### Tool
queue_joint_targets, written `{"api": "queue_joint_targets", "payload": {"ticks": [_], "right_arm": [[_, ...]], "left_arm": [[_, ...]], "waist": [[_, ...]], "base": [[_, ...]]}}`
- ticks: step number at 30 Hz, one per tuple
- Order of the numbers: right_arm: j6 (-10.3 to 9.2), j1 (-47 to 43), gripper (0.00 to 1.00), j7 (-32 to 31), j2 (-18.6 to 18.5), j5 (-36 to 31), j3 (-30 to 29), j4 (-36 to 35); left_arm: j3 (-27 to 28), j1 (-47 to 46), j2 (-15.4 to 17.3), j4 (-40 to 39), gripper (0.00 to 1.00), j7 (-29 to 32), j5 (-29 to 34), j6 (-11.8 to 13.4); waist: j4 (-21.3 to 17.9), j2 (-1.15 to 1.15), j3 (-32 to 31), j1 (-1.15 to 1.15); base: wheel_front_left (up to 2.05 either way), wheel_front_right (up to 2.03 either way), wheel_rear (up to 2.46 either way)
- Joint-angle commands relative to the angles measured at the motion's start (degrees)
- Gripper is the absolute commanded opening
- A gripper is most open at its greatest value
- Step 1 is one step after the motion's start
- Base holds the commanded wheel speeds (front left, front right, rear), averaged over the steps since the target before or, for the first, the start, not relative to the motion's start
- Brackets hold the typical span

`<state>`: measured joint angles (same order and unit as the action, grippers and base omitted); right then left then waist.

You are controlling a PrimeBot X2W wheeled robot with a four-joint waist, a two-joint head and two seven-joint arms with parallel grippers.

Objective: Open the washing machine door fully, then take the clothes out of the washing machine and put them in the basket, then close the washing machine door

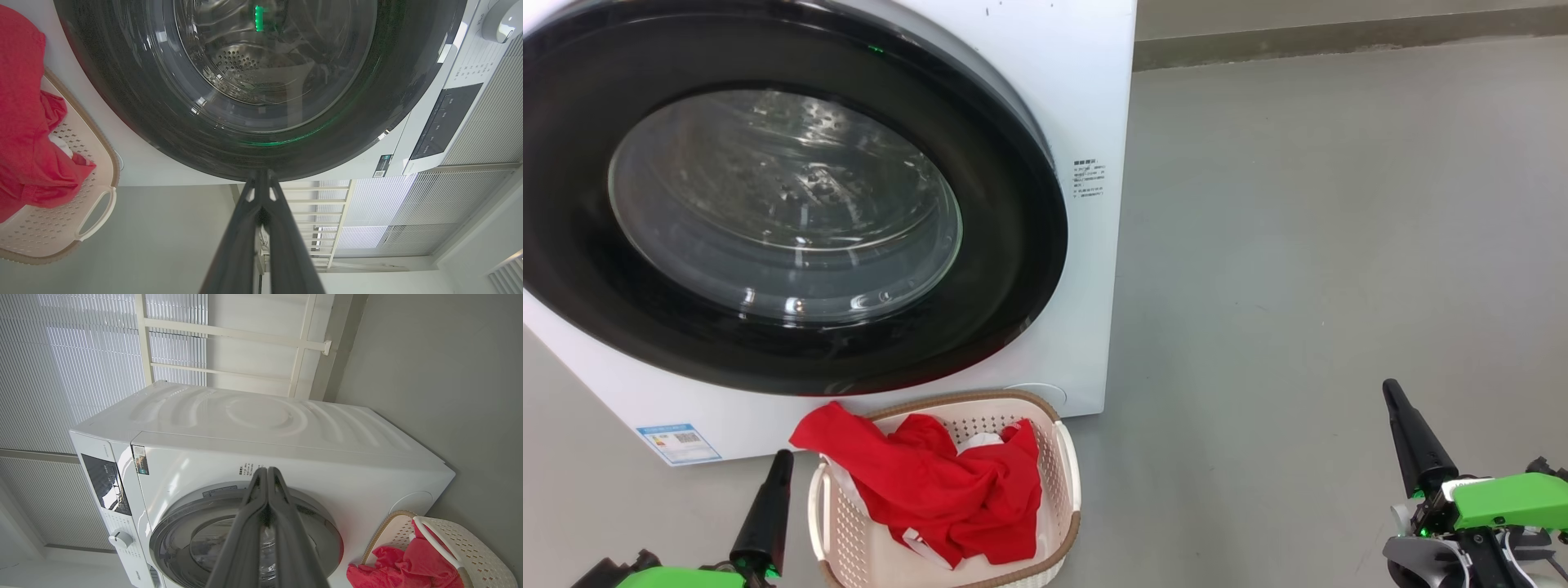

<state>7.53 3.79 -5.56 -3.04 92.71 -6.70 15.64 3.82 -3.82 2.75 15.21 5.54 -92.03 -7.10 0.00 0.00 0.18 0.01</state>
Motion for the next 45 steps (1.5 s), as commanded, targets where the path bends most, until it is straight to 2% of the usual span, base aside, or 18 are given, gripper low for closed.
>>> {"api": "queue_joint_targets", "payload": {"ticks": [1,45], "right_arm": [[-0.04,2.32,0.00,-0.32,-0.40,0.08,0.93,-1.66],[-0.04,2.36,0.00,-0.62,-0.14,-0.23,0.55,-1.64]], "left_arm": [[2.15,-2.32,0.55,-1.21,0.00,0.50,-0.60,-0.39],[2.44,-2.34,0.35,-1.19,0.00,0.73,-0.35,-0.39]], "waist": [[0.00,0.00,0.00,0.00],[0.00,0.00,0.00,0.00]], "base": [[0.00,0.00,0.00],[0.00,0.00,0.00]]}}
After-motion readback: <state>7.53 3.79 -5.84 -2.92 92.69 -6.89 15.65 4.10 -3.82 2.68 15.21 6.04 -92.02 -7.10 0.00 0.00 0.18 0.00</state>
